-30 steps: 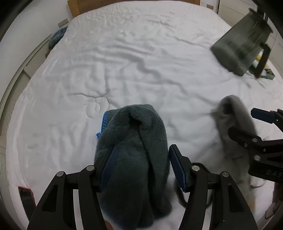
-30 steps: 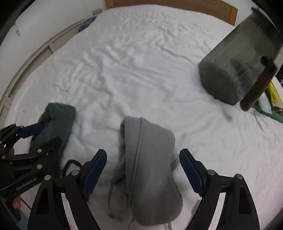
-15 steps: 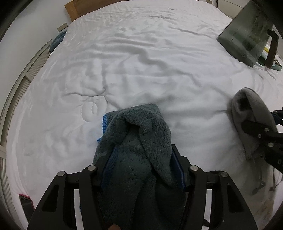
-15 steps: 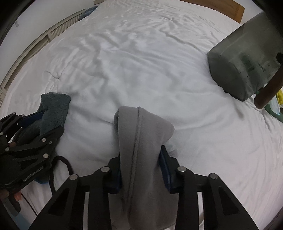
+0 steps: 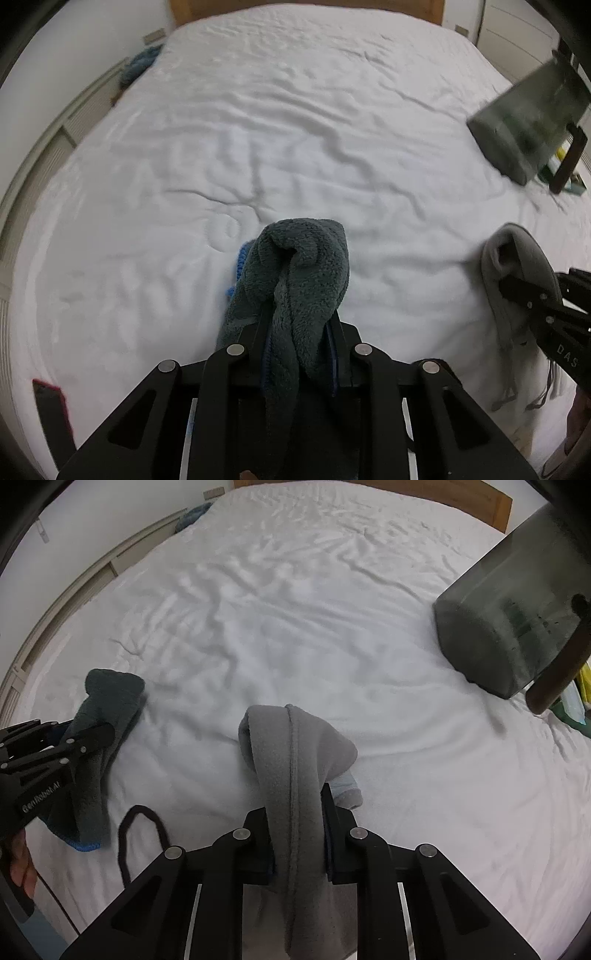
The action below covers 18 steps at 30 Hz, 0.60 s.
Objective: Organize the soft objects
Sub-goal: 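Lift and carry the teal towel and grey eye mask over the green tray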
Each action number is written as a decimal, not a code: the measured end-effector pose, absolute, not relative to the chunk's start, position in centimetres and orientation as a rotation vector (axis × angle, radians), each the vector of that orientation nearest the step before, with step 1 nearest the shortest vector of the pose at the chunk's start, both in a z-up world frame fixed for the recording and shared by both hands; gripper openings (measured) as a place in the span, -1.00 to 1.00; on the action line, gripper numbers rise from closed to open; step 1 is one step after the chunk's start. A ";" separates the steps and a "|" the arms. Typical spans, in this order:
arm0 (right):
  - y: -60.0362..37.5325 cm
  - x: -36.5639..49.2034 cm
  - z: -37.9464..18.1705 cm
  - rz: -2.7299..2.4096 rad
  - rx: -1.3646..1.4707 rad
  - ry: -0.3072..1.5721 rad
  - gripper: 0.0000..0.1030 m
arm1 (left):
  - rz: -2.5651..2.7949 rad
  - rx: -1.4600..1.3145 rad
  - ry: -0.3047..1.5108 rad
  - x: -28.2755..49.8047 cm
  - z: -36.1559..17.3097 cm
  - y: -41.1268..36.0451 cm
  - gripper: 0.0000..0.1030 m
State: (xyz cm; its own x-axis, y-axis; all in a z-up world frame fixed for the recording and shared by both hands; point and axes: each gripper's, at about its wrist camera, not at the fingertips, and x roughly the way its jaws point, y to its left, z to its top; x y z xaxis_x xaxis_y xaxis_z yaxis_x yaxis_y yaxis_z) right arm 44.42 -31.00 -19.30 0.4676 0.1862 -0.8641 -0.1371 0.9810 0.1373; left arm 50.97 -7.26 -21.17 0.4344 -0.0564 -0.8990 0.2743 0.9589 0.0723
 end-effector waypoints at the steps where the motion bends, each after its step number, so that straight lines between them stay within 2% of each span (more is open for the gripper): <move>1: -31.1 44.2 -18.9 0.207 0.056 1.055 -0.68 | -0.195 0.215 1.097 50.8 -20.7 -7.1 -0.62; 11: -33.9 41.7 -14.1 0.290 0.125 0.942 -0.68 | -0.064 0.183 1.015 49.4 -15.3 -5.8 -0.62; 18: -38.0 39.0 -11.6 0.318 0.120 0.929 -0.68 | -0.081 0.195 1.018 46.3 -11.8 -10.4 -0.62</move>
